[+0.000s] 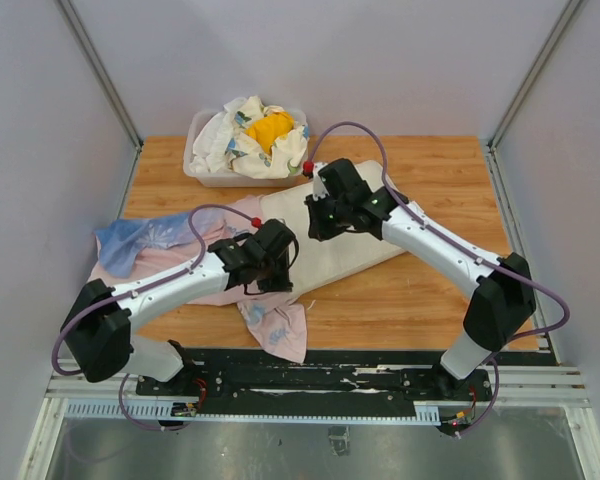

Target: Put the pillow into the pillowcase

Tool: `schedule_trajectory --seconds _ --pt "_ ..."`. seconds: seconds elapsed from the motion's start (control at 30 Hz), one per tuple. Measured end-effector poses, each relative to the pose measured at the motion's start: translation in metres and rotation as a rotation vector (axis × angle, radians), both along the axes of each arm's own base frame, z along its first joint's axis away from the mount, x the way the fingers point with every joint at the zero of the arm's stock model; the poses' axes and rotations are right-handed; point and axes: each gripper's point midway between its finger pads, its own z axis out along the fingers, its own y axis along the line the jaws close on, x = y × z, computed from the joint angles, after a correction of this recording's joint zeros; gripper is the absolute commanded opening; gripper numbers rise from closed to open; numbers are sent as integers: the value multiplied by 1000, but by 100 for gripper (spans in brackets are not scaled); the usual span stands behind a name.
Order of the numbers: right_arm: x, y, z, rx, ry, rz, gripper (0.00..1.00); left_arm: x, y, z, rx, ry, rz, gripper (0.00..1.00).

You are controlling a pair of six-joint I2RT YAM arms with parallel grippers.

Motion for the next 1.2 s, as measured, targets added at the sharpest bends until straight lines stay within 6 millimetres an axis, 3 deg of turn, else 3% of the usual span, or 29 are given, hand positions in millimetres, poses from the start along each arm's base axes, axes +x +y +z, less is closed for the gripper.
schedule_trajectory --seconds 0.27,0.33,0.43,0.57,0.7,0.9,1.1,1.2 --pt "-15 -5 -28 -16 79 1 1 25 -18 34 -81 -51 -9 0" --pt "-17 -7 -33 -28 88 -2 7 24 -19 33 -87 -49 -13 0" --pt "-20 -12 -39 -42 95 -11 26 21 -17 25 -85 -34 -16 0" --pt "-31 -23 -44 -51 105 -17 34 11 -10 8 -66 1 -14 0" --pt "-56 -36 -50 -38 132 -3 41 6 -5 1 -54 15 -11 0" --pt "-112 -44 -71 0 192 75 47 7 -6 3 -61 8 -12 0" --pt "-145 -28 -103 16 246 144 55 7 -6 3 -61 7 -13 0" --pt "-149 -16 -114 30 254 155 55 7 -6 3 -60 6 -13 0"
